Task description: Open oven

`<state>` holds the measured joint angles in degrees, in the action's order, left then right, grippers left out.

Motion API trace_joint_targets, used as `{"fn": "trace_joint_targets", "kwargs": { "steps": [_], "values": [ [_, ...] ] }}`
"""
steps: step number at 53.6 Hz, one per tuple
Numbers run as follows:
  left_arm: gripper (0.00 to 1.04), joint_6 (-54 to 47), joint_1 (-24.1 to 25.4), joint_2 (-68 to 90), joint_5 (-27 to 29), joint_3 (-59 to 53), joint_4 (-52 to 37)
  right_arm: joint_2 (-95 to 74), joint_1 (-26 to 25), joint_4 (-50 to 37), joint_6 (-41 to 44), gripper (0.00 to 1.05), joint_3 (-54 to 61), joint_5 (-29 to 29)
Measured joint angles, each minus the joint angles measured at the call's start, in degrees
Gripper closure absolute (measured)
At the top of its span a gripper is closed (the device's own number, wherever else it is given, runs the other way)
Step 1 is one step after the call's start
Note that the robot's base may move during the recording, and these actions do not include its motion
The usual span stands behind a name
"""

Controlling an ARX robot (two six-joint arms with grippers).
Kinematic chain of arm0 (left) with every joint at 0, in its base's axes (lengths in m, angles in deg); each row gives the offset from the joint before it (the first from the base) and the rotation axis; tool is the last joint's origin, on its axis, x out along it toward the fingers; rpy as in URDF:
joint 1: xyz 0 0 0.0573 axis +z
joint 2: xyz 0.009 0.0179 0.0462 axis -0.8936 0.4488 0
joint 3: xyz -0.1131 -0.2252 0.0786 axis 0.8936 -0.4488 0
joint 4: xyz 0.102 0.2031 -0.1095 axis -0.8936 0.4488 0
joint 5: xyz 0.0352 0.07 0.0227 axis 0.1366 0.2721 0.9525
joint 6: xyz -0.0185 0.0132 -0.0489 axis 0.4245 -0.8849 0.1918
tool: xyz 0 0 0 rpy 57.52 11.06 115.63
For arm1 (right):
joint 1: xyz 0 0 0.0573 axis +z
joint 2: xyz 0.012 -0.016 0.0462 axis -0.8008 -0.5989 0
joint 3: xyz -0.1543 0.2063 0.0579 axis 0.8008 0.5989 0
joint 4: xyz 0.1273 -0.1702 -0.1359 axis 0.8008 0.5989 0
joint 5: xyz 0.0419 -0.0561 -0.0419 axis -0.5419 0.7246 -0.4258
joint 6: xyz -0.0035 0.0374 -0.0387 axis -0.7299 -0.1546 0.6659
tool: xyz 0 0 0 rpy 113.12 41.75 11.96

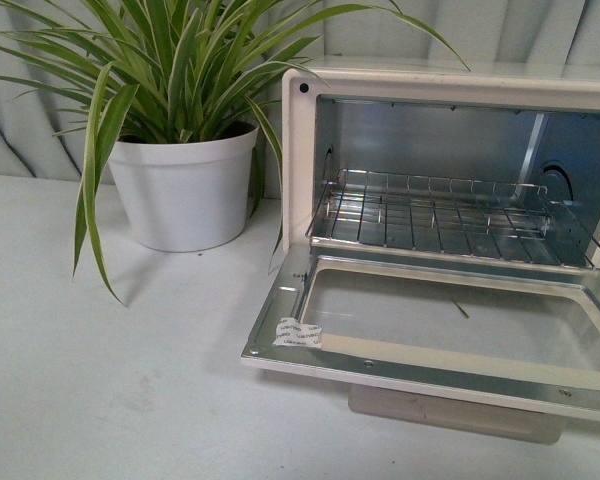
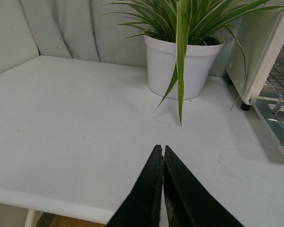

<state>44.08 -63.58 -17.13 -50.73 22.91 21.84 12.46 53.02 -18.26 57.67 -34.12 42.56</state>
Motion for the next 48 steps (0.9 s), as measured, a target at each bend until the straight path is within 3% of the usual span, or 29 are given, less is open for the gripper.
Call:
{"fn": "trace_joint_targets", "kwargs": {
  "steps": [2,12,15,22,26,29,48],
  "values": [
    [0.92,-0.02,0.00,0.00,0.00,0.00,0.00,0.00,0.00,0.00,0.09,1.02,0.00,0.02],
    [0.60,-0.02,0.00,0.00,0.00,0.00,0.00,0.00,0.00,0.00,0.07,0.71,0.00,0.00],
    [0.51,-0.02,0.00,0.00,0.00,0.00,0.00,0.00,0.00,0.00,0.07,0.60,0.00,0.00],
    [0.17,-0.02,0.00,0.00,0.00,0.00,0.00,0.00,0.00,0.00,0.07,0.28,0.00,0.02],
    [0.05,-0.07,0.00,0.00,0.00,0.00,0.00,0.00,0.00,0.00,0.07,0.15,0.00,0.02],
    [0.06,-0.11,0.00,0.00,0.00,0.00,0.00,0.00,0.00,0.00,0.02,0.07,0.00,0.02],
    [0.06,-0.11,0.00,0.00,0.00,0.00,0.00,0.00,0.00,0.00,0.04,0.09,0.00,0.02]
  ]
}}
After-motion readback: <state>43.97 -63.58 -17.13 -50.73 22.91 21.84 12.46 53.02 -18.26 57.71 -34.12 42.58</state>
